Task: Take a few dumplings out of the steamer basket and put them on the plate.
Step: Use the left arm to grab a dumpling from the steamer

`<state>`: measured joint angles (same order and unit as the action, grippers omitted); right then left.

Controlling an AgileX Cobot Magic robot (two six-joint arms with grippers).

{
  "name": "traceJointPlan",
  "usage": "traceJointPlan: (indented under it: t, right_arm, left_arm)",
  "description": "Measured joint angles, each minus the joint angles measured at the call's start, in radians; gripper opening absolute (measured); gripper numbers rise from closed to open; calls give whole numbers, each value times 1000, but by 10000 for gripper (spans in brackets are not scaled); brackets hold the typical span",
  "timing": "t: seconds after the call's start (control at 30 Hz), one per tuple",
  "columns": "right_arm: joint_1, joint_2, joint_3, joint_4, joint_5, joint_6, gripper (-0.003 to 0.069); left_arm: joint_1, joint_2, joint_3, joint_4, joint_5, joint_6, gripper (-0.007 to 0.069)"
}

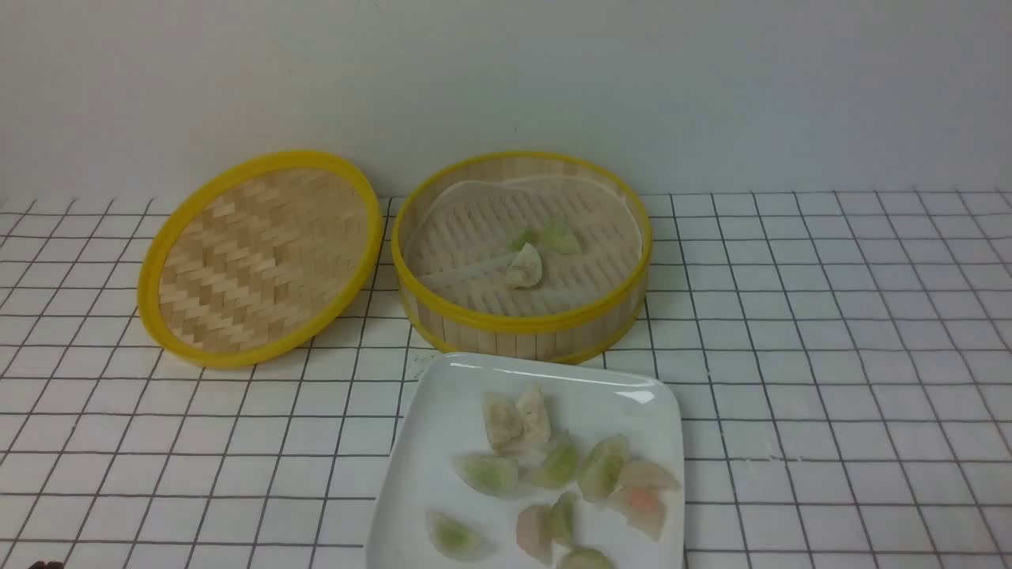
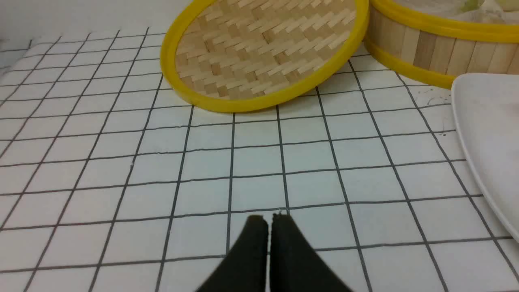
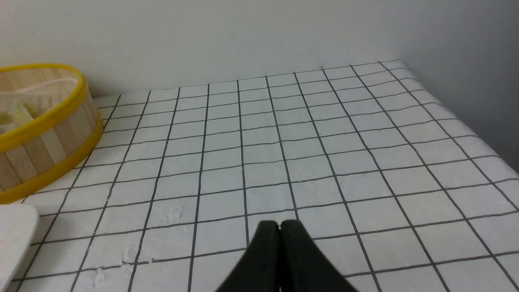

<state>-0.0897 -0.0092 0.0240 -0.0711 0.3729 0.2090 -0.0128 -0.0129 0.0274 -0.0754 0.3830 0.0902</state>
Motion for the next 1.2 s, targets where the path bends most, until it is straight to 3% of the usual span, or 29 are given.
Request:
traceJointPlan:
  t: [0.7,0.87,1.0,1.2]
  right_arm:
    - [0,0,0,0,0,0,-15]
    - [0,0,0,0,0,0,-15]
    - [0,0,0,0,0,0,-15]
    - [0,0,0,0,0,0,-15]
  left_arm:
    - [0,0,0,-10,-8,-8,-6]
    - [0,0,2,-274,-138,-159,-6]
    - [0,0,2,-457,-315,-193,-6]
    - [0,0,2,-541,-577,-196,-6]
